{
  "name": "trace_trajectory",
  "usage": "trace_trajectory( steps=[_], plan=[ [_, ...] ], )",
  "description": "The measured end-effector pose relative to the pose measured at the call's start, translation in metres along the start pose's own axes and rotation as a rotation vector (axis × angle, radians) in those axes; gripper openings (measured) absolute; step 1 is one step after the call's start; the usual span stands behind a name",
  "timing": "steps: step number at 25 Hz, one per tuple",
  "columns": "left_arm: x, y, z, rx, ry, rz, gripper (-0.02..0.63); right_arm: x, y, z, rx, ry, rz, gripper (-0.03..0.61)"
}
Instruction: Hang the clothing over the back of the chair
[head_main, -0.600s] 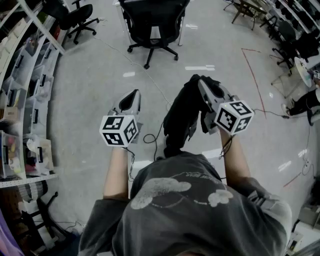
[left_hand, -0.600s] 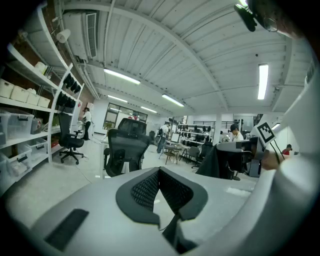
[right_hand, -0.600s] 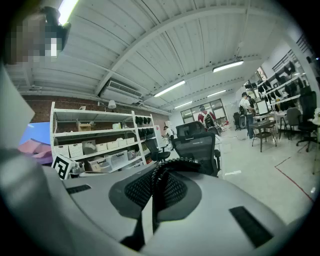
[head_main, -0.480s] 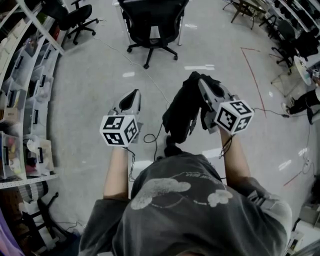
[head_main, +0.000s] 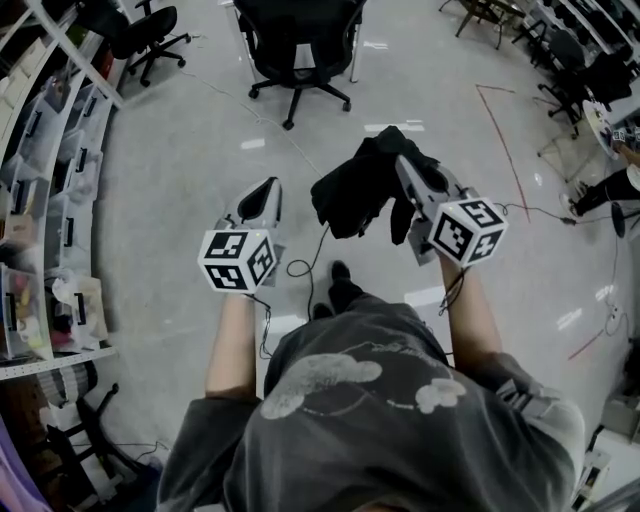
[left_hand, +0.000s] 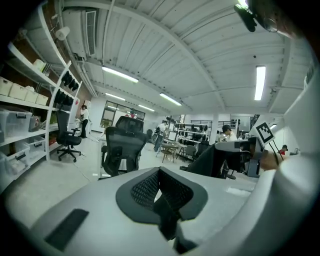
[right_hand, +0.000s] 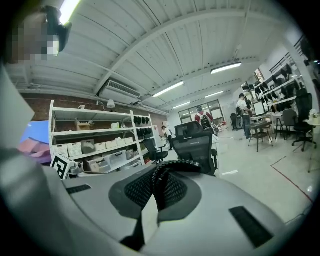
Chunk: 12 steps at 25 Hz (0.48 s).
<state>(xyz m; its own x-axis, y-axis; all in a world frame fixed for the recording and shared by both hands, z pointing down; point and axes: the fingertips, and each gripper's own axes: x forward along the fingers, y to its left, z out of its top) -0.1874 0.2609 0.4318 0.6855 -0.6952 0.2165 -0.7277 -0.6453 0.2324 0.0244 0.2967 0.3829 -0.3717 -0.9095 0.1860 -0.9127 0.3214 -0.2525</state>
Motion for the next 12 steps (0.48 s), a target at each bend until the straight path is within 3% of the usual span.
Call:
trace_trajectory(
  steps=[6, 12],
  plan=[
    [-0.002, -0.004, -0.004, 0.001, 0.010, -0.009, 0.001, -0.013, -0.003, 0.012, 0.010, -0.048, -0.005, -0.002],
    [0.014, 0.008, -0.005, -0.011, 0.023, 0.003, 0.002, 0.006, -0.014, 0.001, 0.032, -0.020, -0.002, -0.002]
  ],
)
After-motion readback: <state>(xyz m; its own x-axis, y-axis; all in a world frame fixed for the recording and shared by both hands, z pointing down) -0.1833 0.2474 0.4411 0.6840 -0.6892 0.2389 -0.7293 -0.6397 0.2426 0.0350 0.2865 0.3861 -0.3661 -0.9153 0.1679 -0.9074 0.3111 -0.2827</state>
